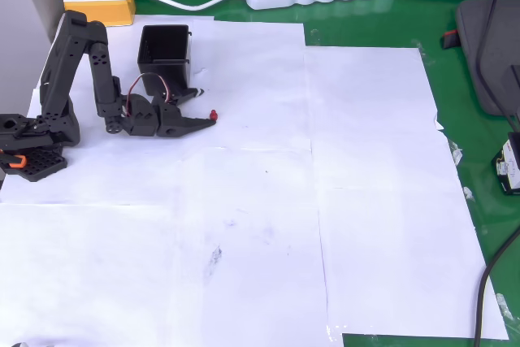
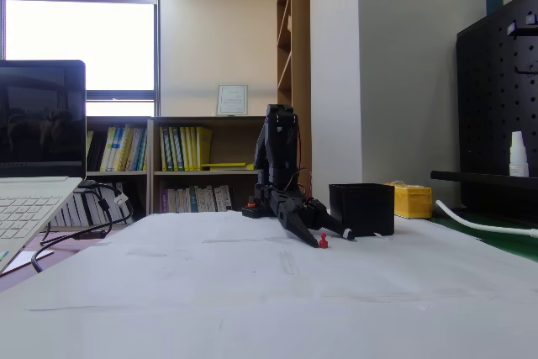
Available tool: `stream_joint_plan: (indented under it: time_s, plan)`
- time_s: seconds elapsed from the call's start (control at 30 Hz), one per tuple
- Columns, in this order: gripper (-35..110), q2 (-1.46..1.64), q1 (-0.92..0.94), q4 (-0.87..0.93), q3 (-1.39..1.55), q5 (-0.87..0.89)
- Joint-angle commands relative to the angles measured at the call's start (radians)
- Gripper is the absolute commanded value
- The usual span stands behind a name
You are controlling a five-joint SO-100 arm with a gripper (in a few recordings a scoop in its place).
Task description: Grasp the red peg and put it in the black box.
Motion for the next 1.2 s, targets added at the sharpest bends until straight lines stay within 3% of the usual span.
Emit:
stream_joint_plan:
  time_s: [0.0, 1.17]
  plan:
    - [35, 0.021, -0.012, -0.040, 0.029, -0.006]
    - [35, -0.014, 0.008, 0.031, 0.028, 0.003]
